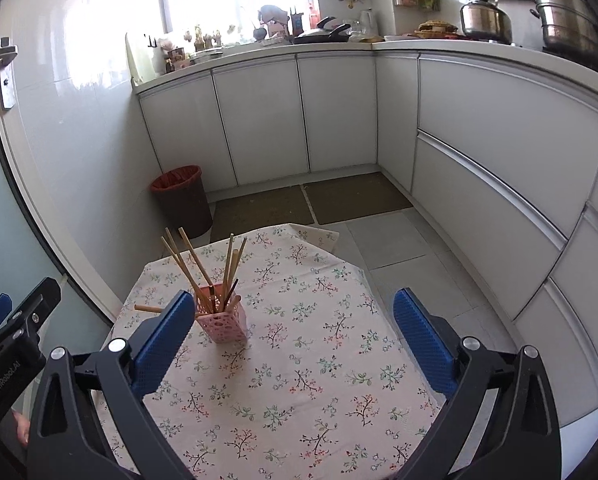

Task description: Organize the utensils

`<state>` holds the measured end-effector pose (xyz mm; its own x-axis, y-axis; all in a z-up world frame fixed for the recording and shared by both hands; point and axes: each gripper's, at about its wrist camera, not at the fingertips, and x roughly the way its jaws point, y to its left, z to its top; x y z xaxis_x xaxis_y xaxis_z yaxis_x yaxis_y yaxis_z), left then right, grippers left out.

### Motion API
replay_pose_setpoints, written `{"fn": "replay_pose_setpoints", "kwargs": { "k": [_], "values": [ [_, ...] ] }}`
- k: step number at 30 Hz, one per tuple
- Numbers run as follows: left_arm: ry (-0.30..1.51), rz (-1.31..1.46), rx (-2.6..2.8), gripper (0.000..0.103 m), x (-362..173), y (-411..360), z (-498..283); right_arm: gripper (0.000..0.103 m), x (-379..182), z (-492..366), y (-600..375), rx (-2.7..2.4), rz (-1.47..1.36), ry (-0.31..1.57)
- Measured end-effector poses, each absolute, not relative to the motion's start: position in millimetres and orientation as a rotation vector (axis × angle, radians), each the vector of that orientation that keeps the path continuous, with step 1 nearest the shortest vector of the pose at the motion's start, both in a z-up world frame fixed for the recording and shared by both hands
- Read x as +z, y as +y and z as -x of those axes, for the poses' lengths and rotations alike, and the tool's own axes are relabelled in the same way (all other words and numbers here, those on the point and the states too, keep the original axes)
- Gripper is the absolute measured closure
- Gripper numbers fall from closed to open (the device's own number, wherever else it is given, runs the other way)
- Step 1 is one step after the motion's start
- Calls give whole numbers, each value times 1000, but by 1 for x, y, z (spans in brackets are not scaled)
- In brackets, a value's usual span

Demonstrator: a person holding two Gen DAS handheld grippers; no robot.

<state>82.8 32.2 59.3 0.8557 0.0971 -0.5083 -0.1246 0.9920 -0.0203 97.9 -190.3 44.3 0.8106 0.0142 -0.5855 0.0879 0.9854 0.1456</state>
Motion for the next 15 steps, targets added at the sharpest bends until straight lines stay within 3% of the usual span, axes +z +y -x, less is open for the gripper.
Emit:
{"fn": "replay_pose_setpoints", "kwargs": {
  "k": [15],
  "values": [
    [537, 58, 95, 7, 66, 28, -44, 6, 37, -65, -197, -67, -175, 623]
  ]
}}
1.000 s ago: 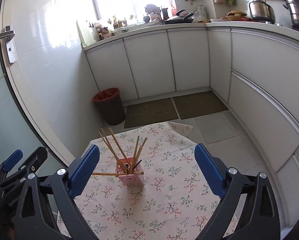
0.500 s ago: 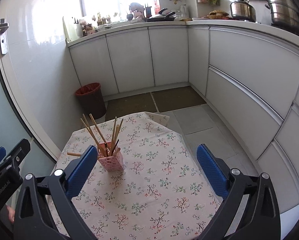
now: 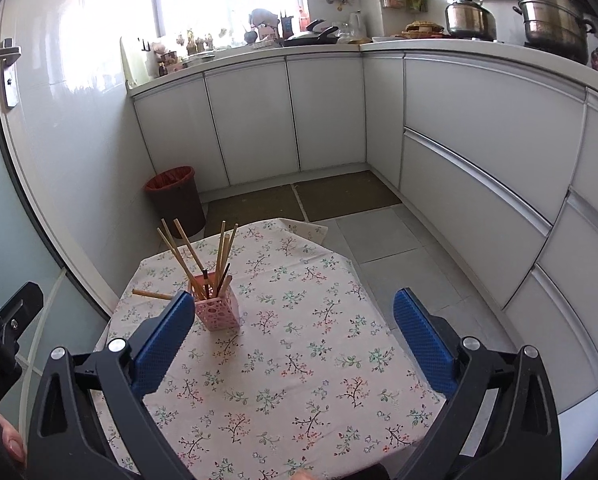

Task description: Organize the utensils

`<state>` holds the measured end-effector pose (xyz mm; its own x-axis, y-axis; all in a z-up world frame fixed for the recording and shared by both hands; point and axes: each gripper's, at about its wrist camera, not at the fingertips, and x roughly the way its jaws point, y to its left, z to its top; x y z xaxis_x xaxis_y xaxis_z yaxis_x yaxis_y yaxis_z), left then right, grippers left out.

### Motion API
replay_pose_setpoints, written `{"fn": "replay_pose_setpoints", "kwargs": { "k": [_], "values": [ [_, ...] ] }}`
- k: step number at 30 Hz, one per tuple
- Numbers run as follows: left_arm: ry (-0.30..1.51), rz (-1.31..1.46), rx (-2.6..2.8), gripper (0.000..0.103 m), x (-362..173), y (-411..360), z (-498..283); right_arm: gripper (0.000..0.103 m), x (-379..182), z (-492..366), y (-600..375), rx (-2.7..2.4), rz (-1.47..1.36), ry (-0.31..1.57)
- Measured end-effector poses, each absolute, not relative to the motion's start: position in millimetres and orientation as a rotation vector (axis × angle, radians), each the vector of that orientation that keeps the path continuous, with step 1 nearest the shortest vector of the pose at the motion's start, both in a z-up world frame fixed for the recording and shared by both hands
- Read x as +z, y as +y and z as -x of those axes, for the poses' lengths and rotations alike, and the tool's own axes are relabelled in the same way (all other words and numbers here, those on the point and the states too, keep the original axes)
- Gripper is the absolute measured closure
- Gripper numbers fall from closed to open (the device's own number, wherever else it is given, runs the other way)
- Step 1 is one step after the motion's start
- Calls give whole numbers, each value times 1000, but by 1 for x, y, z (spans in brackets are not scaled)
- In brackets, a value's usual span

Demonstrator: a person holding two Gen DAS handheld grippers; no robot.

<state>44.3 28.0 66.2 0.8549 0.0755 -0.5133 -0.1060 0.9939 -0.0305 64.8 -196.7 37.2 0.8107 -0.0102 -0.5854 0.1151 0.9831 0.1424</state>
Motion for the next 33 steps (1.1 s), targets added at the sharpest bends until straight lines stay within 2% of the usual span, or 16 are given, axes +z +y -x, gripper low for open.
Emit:
{"fn": "replay_pose_setpoints", "kwargs": {
  "k": [33],
  "values": [
    [546, 60, 107, 7, 65, 26, -45, 6, 43, -61, -199, -49, -184, 619]
  ]
}}
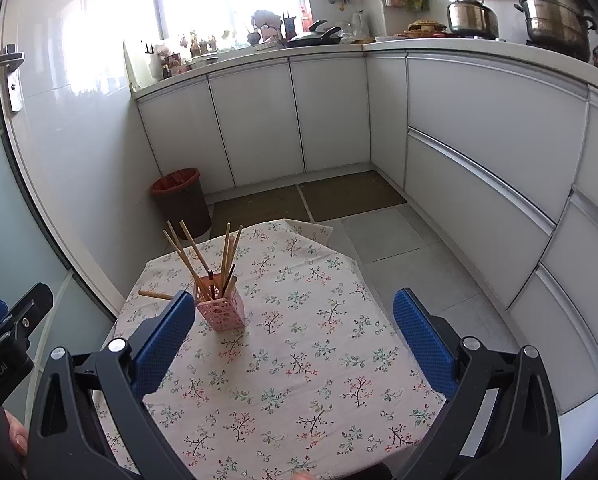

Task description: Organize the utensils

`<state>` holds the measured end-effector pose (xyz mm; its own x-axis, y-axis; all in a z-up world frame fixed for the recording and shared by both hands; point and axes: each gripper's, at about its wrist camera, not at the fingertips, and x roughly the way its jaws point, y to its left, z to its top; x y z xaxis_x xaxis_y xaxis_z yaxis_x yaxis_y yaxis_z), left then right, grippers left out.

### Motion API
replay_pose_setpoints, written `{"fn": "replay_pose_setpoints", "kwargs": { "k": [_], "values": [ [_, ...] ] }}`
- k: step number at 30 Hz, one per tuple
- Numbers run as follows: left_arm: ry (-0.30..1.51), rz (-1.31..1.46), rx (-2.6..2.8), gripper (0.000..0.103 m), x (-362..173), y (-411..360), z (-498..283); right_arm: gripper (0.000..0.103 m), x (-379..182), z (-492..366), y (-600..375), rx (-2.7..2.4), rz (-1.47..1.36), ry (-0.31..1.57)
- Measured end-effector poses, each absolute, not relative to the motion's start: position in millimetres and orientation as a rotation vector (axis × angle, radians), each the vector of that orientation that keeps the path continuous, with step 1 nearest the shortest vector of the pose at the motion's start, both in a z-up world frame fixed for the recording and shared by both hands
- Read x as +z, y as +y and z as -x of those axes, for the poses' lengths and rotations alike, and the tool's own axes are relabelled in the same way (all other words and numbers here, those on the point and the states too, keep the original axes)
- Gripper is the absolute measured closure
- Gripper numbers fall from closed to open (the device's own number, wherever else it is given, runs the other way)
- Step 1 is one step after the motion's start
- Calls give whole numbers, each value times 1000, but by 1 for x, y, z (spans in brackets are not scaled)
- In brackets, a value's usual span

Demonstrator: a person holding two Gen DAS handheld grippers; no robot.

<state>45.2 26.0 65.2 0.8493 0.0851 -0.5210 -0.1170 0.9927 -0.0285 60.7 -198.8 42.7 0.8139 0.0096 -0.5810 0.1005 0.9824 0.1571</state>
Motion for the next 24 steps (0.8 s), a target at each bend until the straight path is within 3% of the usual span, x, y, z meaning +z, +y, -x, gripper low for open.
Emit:
{"fn": "replay_pose_setpoints", "kwargs": {
  "k": [24],
  "values": [
    [549, 61, 107, 7, 64, 28, -44, 6, 39, -61, -200, -40, -189, 630]
  ]
}}
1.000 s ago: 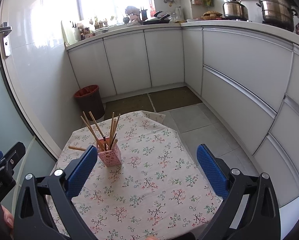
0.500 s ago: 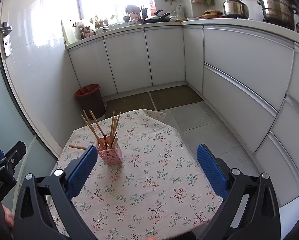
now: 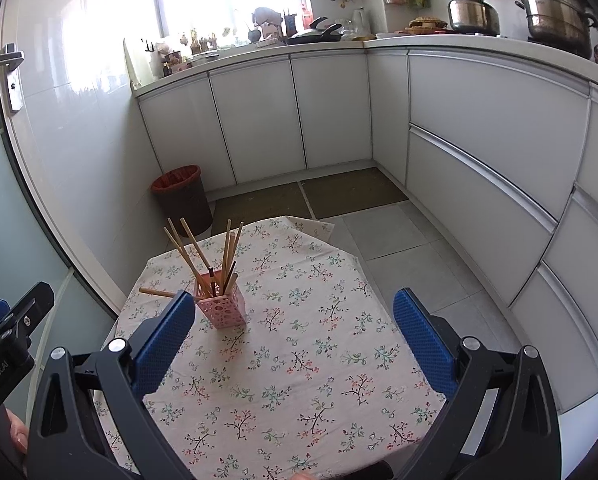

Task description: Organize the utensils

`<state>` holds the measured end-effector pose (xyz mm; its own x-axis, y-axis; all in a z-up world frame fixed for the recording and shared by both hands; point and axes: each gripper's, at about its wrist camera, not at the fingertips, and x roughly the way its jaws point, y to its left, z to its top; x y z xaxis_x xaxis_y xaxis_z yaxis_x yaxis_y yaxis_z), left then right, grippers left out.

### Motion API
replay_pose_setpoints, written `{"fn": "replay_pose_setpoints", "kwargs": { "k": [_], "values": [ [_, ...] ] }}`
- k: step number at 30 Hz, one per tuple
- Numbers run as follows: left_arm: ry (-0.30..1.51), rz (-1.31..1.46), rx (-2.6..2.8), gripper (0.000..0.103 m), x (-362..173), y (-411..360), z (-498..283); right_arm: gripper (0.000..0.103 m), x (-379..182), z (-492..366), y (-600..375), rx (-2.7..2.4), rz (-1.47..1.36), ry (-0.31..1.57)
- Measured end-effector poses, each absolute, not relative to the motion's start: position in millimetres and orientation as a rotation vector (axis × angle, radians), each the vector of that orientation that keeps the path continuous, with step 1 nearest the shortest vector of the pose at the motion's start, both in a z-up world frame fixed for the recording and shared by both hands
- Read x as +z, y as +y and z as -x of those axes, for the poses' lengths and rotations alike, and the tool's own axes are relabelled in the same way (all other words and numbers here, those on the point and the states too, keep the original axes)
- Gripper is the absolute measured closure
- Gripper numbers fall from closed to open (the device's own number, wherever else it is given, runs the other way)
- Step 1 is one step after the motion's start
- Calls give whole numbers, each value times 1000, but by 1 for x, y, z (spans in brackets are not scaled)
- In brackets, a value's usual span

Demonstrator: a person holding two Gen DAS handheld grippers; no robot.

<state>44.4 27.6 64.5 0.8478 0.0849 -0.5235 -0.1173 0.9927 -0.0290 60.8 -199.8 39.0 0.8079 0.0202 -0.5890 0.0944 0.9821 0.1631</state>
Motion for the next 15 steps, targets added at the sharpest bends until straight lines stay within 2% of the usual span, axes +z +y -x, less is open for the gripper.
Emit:
{"fn": "replay_pose_setpoints", "kwargs": {
  "k": [15],
  "values": [
    [551, 84, 108, 7, 62, 28, -45, 6, 39, -60, -200, -36, -185, 634]
  ]
}}
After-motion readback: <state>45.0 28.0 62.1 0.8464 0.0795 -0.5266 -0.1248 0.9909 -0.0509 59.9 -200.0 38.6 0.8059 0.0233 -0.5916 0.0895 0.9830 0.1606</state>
